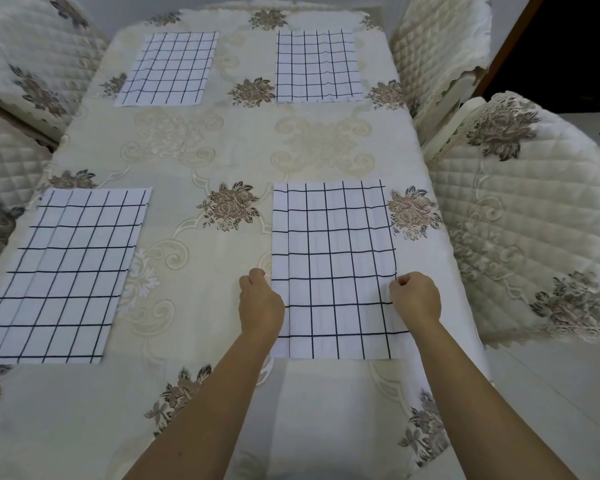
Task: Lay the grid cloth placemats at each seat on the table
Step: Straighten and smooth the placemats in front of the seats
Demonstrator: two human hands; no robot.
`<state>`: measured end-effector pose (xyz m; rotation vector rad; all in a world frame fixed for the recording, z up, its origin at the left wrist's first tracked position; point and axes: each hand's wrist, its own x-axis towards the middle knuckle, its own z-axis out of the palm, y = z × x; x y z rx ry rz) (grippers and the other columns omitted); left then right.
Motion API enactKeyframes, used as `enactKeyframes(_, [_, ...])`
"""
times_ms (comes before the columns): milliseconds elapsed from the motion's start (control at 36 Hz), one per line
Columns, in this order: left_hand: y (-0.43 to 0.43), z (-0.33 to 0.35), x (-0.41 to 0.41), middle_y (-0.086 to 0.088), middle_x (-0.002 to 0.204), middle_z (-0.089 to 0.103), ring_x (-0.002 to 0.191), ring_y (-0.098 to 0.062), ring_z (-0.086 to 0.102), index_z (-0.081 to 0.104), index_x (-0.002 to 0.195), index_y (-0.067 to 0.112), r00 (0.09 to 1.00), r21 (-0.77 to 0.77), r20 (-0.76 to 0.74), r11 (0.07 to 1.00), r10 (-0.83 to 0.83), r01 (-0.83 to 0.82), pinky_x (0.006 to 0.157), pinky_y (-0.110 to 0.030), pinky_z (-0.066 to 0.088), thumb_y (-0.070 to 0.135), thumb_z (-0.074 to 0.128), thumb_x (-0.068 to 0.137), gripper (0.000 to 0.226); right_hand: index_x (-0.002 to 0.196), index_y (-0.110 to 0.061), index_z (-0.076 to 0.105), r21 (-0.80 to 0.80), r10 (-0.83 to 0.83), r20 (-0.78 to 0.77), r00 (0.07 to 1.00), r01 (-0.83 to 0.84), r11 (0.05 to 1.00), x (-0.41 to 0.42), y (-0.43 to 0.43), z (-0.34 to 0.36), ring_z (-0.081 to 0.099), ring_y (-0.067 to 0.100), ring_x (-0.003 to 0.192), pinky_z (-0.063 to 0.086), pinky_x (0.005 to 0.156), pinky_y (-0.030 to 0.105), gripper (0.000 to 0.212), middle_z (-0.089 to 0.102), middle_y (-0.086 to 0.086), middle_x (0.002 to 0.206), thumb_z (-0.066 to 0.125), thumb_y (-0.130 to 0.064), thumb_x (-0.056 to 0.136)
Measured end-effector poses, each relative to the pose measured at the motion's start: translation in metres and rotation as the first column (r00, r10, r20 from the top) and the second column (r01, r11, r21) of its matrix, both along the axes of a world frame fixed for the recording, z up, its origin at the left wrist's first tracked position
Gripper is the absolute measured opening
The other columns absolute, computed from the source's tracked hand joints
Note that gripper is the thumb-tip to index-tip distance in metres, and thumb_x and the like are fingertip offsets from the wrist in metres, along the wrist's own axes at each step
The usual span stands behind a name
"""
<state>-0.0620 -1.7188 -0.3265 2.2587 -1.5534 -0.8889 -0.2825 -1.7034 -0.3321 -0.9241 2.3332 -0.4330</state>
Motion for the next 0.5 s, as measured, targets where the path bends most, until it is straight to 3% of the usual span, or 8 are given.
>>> enactKeyframes(194, [-0.0012,0.0001,-0.0003,-0.018,0.124,0.041,0.099,-0.033,0.053,0.039,0.126,0.001,0.998,0.002,-0.057,1.0,0.027,-0.027,0.08,-0.039,0.046,-0.007,0.04,0.089,0.038,0.101,-0.003,0.068,0.002,-0.01,0.028,1.0,0.01,1.0,0.0019,0.0006,0.005,0.062,0.031,0.085,0.042,0.063,0.026,0.022,0.069,0.014,0.094,0.052,-0.012,0.089])
enactKeyframes(361, [-0.0006,-0.0017,0.0013,-0.017,0.117,0.051,0.104,-0.032,0.053,0.04,0.125,0.003,0.993,0.025,-0.101,0.998,0.053,-0.051,0.088,-0.041,0.047,0.012,0.055,0.089,0.04,0.101,-0.004,0.067,0.016,-0.017,0.036,0.999,0.017,1.0,0.0026,0.0011,0.0074,0.061,0.029,0.086,0.044,0.064,0.027,0.022,0.068,0.013,0.096,0.052,-0.013,0.089])
enactKeyframes(500, [-0.0048,-0.0023,0.0027,-0.016,0.11,0.056,0.097,-0.03,0.056,0.039,0.126,0.005,0.985,0.064,-0.158,0.996,0.074,-0.064,0.081,-0.038,0.047,0.013,0.056,0.089,0.041,0.107,-0.004,0.066,0.018,-0.023,0.04,0.999,0.023,1.0,0.0027,0.0012,0.0068,0.062,0.03,0.09,0.044,0.065,0.027,0.025,0.067,0.012,0.101,0.052,-0.014,0.089])
